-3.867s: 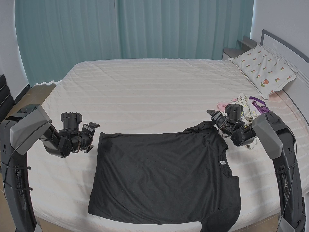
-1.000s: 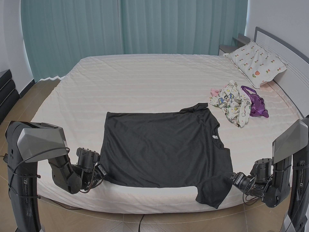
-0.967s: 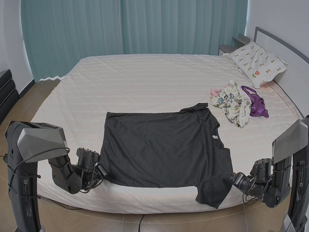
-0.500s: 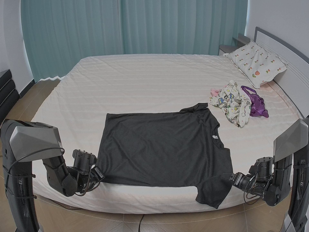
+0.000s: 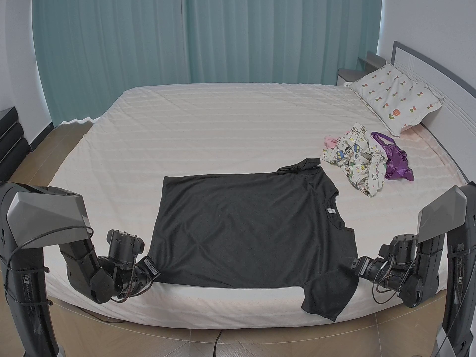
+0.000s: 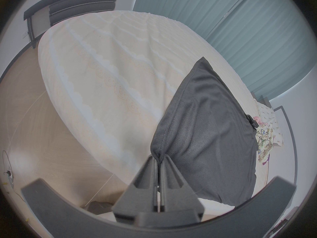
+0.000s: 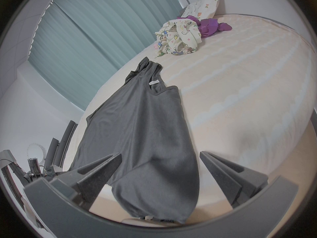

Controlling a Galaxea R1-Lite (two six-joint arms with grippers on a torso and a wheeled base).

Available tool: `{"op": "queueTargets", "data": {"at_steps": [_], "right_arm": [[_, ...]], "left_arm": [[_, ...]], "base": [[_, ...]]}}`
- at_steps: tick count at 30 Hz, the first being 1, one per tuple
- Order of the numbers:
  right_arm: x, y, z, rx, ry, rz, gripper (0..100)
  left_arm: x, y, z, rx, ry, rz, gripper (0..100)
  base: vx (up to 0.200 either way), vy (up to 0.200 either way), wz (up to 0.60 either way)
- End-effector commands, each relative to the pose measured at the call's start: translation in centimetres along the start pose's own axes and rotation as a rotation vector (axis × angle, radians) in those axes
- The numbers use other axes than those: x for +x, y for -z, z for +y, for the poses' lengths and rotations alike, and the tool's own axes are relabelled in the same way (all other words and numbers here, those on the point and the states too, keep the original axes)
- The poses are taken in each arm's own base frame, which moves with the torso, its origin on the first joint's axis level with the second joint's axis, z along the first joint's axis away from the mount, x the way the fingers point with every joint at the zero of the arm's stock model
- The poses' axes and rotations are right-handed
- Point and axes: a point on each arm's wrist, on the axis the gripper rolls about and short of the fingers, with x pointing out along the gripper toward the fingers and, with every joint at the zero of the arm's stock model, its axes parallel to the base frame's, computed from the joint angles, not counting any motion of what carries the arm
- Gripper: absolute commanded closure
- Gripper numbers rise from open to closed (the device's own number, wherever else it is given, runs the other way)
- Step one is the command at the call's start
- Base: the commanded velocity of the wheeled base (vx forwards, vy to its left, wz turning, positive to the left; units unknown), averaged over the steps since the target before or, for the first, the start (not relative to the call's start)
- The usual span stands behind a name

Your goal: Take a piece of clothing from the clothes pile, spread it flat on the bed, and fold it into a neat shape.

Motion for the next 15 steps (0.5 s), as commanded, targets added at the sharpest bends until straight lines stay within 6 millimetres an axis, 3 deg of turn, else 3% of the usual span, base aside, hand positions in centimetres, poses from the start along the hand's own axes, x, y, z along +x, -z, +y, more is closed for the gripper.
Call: {"op": "queueTargets", "data": {"at_steps": [1, 6, 7, 10, 15], "right_arm": [[2.2, 0.1, -0.9, -0.021, 0.001, -0.015, 0], [3.4, -0.3, -1.3, -0.057, 0.006, -0.022, 0], [3.7, -0.5, -1.5, -0.058, 0.009, -0.031, 100], [4.4, -0.9, -1.6, -0.064, 0.006, -0.044, 100], [5.7, -4.4, -2.1, -0.069, 0.004, -0.147, 100]], "left_arm": [[0.0, -0.1, 0.0, -0.008, 0.004, 0.001, 100], [0.0, -0.1, 0.0, -0.009, 0.007, 0.005, 100], [0.0, -0.1, 0.0, -0.009, 0.007, 0.005, 100], [0.0, -0.2, 0.1, -0.011, 0.006, 0.005, 100], [0.1, -0.5, 0.2, -0.02, 0.002, -0.002, 100]], "base": [[0.0, 0.0, 0.0], [0.0, 0.0, 0.0], [0.0, 0.0, 0.0], [0.0, 0.0, 0.0], [0.0, 0.0, 0.0]]}}
